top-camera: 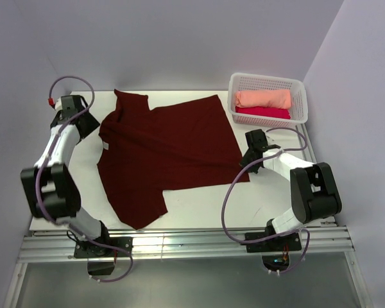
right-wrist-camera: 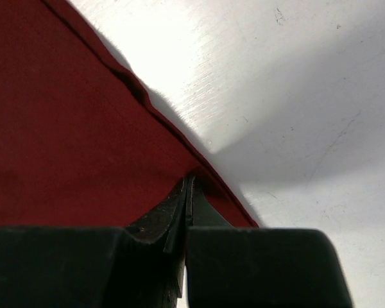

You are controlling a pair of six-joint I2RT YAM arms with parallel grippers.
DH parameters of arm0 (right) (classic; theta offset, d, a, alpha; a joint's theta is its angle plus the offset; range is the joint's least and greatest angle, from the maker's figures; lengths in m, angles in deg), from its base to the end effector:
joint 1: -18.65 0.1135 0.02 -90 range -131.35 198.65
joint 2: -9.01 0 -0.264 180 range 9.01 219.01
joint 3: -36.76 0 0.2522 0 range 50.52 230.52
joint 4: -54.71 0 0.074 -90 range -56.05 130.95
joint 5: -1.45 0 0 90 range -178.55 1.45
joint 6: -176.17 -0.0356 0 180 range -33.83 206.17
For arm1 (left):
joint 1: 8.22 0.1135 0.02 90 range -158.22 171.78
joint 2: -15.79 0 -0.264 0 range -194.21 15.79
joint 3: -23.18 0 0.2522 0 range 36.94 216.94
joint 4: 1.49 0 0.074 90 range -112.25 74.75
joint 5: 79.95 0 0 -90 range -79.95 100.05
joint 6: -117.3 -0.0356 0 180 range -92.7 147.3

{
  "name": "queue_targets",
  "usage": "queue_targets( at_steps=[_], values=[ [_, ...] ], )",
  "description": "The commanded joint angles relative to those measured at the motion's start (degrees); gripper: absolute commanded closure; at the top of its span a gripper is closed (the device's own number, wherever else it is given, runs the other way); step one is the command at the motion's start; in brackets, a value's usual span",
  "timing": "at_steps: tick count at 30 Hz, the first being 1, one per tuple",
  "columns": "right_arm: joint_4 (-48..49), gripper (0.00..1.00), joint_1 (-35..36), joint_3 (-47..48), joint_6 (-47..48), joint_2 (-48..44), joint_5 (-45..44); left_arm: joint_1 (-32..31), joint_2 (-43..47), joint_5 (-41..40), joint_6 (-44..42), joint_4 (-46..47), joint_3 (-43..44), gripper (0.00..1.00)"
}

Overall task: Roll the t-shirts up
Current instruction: Flatten the tshirt

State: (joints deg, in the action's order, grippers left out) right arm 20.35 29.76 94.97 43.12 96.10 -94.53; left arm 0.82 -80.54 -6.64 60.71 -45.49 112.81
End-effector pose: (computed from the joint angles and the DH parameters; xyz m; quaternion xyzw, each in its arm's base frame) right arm 0.2722 0.0497 0.1577 0.2789 0.9307 0.0600 0.2289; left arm 0.3619 0.0679 0.2628 -0.3828 0.8509 0.0634 0.3541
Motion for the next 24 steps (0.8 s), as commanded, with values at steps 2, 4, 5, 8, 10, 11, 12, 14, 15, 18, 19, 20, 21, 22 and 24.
queue_targets(
  at_steps=[2, 4, 5, 8, 10, 11, 12, 14, 15, 18, 19, 20, 21, 22, 24],
  values=[
    [2.41, 1.00, 0.22, -1.47, 1.91, -4.38, 1.05, -0.42, 13.51, 13.24, 4.81, 10.02, -8.63, 0.26],
    [3.02, 1.00, 0.31, -1.99, 2.09, -5.26, 1.14, -0.77, 16.25, 16.06, 5.61, 10.64, -12.22, 0.26],
    [3.11, 1.00, 0.22, -2.08, 2.26, -6.13, 1.32, -1.12, 18.18, 16.25, 6.14, 10.64, -13.03, 0.25],
    [4.51, 1.00, 0.22, -2.70, 2.96, -7.72, 3.15, -2.97, 20.04, 17.48, 6.76, 8.62, -15.14, 0.27],
    [6.35, 1.00, 0.22, -3.74, 3.67, -9.12, 4.56, -3.94, 20.66, 17.04, 7.72, 7.57, -16.89, 0.28],
    [7.06, 1.00, 0.22, -4.19, 3.76, -9.56, 5.53, -3.94, 20.83, 17.21, 8.07, 7.56, -17.68, 0.29],
    [7.50, 1.00, 0.22, -4.63, 3.85, -10.09, 5.97, -3.94, 21.10, 17.56, 8.34, 7.65, -18.56, 0.31],
    [8.12, 1.00, 0.22, -5.60, 4.02, -11.58, 7.99, -4.03, 22.76, 19.85, 9.56, 8.61, -22.16, 0.32],
    [8.12, 1.00, 0.14, -5.95, 4.02, -12.03, 8.35, -4.12, 23.81, 20.46, 10.09, 9.23, -23.65, 0.32],
    [7.24, 0.99, 0.22, -6.39, 3.76, -13.35, 9.23, -4.47, 28.38, 20.47, 11.68, 9.68, -29.72, 0.32],
    [6.63, 0.97, 0.22, -6.65, 3.59, -13.44, 9.49, -4.64, 29.27, 19.77, 11.94, 7.85, -30.08, 0.32],
    [6.63, 0.93, 0.22, -7.00, 3.58, -14.39, 9.93, -4.82, 30.32, 16.98, 12.29, 5.74, -30.17, 0.32],
    [6.89, 0.79, 0.14, -7.44, 3.67, -14.84, 10.63, -5.08, 30.33, 16.95, 12.56, 3.63, -29.39, 0.32],
    [7.93, 0.73, 0.22, -8.31, 3.93, -15.45, 11.59, -5.08, 30.33, 15.12, 12.47, 2.13, -29.12, 0.33],
    [9.00, 0.65, 0.57, -8.94, 4.20, -16.95, 14.41, -5.43, 30.50, 14.41, 12.12, -1.04, -29.20, 0.34]
  ],
)
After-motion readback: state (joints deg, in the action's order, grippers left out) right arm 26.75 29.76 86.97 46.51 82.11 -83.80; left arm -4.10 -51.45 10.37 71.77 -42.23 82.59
